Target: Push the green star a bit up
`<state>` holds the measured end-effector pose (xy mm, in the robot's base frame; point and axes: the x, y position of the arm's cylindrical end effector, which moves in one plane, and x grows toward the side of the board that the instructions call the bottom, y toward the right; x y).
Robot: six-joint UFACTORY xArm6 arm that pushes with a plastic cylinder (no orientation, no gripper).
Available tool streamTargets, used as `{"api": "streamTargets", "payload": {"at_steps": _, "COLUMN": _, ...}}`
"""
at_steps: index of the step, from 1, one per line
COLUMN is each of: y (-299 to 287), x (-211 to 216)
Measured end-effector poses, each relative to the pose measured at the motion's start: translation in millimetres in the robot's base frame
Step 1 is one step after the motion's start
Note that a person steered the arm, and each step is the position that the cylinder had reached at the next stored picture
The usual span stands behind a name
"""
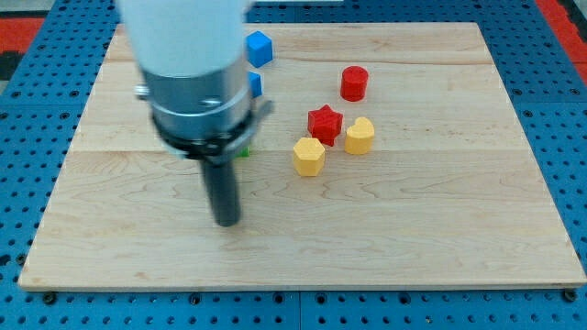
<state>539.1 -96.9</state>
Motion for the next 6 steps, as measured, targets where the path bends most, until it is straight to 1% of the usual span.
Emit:
{"api": "streamTargets", "payload": {"at_steps": 1, "y": -10.6, "x": -25.0}}
{"api": "streamTargets", "payload": {"at_steps": 2, "y": 36.7, "x": -46.7}}
{"api": "streamTargets", "payload": {"at_steps": 3, "y": 48.4, "x": -54.7}}
{"api": "streamTargets", "payload": {"at_steps": 4, "y": 8.4, "x": -48.0}}
{"api": "streamTargets", "payload": {"at_steps": 5, "y": 11.5, "x": -99.7}}
{"api": "streamTargets", "payload": {"at_steps": 6, "y": 12.3, "x": -116.7}}
